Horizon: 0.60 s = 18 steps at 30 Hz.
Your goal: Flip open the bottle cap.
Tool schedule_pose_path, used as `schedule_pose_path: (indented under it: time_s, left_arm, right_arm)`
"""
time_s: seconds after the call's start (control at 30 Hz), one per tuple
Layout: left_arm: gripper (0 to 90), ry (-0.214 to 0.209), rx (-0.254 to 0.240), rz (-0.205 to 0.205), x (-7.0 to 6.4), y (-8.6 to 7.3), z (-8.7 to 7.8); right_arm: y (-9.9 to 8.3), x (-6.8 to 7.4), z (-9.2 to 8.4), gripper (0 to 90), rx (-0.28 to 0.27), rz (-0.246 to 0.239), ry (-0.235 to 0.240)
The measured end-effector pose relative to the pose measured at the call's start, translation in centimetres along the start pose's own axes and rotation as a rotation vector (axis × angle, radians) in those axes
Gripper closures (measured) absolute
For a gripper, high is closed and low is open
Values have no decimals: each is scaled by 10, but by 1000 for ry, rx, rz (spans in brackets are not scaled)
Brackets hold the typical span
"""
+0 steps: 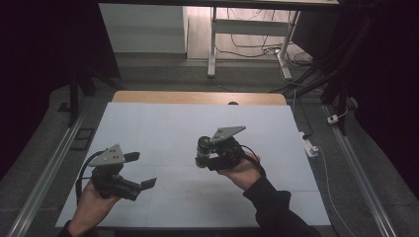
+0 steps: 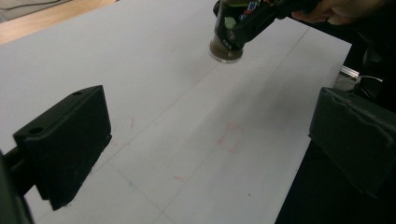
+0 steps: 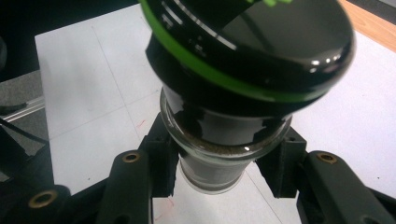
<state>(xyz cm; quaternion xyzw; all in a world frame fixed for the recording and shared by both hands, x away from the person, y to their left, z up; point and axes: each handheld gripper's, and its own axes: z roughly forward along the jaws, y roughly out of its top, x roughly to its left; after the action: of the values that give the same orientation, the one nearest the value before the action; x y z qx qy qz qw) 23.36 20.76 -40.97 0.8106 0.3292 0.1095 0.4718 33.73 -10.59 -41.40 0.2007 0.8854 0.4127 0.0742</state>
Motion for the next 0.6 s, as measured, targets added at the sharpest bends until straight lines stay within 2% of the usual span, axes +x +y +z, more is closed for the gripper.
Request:
schedule_pose_path:
  time_s: [0.3, 0.53, 0.6]
  left_arm:
    - [0, -20, 14, 74, -4, 24, 19]
    - [0, -49, 14, 83, -6, 35, 32]
    - [0, -69, 13, 87, -7, 40, 38]
  right_arm:
    - [0, 0, 2, 530, 2, 2, 3]
    - [0, 0, 2, 530, 5, 4, 6]
    - [0, 1, 3, 530, 5, 2, 6]
